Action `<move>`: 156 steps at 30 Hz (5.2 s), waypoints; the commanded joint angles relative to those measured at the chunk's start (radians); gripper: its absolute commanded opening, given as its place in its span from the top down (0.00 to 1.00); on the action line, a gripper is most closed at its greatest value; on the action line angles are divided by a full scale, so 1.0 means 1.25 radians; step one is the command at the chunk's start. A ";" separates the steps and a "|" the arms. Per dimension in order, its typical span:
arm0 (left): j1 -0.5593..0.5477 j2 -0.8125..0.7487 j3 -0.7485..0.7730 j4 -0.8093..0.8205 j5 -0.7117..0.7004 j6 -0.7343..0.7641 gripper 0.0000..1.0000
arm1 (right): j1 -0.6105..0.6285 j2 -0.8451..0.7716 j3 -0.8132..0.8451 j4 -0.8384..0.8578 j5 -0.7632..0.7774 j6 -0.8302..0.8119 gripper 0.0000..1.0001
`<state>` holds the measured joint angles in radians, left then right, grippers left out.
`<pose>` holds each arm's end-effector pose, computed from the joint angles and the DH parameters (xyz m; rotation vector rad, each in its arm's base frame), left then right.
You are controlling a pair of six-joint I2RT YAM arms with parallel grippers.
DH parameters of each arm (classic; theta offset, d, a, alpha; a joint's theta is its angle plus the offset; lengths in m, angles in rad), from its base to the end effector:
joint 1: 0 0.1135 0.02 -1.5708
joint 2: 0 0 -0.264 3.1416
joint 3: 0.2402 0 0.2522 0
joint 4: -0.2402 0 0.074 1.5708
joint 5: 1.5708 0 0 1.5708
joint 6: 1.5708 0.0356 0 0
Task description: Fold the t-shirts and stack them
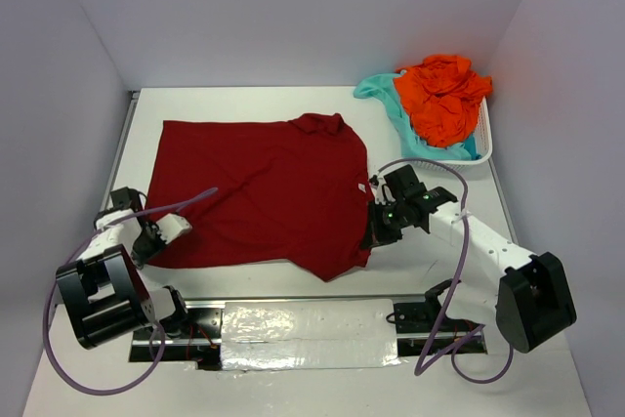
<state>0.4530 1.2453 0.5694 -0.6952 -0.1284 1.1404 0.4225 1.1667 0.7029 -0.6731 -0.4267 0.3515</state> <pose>0.1652 0.0855 0.1501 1.0169 2.8999 0.3582 0.1826 0.0983 0.2038 -0.2325 2.7876 0.7930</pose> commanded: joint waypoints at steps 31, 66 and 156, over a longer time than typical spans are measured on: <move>-0.009 0.045 -0.035 0.074 -0.045 0.069 0.48 | -0.013 -0.024 -0.008 0.039 -0.022 -0.008 1.00; -0.081 0.460 0.650 -0.028 0.149 -0.347 1.00 | -0.131 0.396 0.465 0.051 0.060 -0.124 1.00; -0.992 0.286 0.520 0.144 0.488 0.015 0.39 | -0.212 0.415 0.363 0.097 -0.022 -0.119 0.63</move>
<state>-0.7414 1.5475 1.2083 -0.5983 0.3794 1.0580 0.1627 1.6760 1.1088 -0.5850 -0.4389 0.2478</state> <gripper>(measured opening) 0.606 0.367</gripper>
